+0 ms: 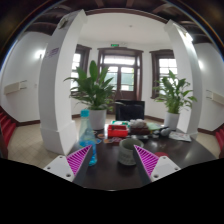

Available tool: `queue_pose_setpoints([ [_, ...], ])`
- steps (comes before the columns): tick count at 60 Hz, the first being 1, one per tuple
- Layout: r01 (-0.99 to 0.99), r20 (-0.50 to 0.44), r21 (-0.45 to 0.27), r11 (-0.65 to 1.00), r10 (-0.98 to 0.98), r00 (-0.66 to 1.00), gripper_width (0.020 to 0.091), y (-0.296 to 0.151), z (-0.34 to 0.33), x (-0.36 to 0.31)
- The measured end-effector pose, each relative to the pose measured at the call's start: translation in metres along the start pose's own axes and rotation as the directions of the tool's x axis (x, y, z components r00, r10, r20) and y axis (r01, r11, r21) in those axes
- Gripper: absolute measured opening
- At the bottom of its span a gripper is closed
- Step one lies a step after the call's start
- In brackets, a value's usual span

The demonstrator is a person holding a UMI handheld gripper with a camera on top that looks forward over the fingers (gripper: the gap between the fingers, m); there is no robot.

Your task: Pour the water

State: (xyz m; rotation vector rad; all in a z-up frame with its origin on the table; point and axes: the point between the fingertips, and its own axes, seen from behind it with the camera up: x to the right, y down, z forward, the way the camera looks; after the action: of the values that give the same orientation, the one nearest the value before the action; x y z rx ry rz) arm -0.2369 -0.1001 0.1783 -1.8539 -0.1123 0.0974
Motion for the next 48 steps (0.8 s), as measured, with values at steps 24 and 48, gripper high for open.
queue_pose_setpoints([
  [24,-0.007,0.167,-0.019,1.000,0.010,0.986,0.0823,-0.032,0.126,-0.033],
  [48,-0.031,0.163,0.039,0.999,0.024,0.986,0.0470,-0.077,0.206,0.011],
])
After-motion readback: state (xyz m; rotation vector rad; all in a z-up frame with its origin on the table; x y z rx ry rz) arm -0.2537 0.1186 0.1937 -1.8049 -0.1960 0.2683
